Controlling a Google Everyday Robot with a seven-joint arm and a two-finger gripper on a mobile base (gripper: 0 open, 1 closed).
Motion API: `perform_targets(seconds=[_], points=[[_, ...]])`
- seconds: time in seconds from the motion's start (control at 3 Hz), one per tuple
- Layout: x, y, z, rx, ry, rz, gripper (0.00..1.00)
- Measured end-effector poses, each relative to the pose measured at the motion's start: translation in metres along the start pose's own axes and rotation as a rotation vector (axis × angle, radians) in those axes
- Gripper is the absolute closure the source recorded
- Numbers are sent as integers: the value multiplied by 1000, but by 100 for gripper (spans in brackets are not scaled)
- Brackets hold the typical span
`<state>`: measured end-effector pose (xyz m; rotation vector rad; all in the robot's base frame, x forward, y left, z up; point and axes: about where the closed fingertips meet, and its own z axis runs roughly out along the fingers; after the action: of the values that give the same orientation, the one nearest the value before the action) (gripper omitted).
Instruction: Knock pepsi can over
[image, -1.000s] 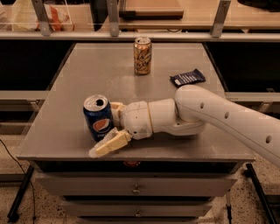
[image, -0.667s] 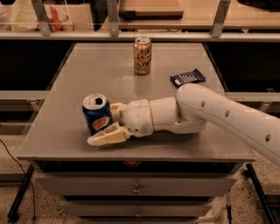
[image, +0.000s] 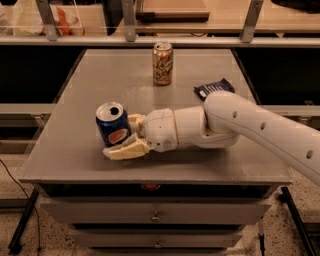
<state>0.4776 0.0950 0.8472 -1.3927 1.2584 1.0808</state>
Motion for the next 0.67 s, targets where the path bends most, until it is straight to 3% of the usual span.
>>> perform_targets(seconds=[0.33,0.67], points=[[-4,-4,0,-7,-5,-14,100],[-8,-12,1,-18,54,-49,100]])
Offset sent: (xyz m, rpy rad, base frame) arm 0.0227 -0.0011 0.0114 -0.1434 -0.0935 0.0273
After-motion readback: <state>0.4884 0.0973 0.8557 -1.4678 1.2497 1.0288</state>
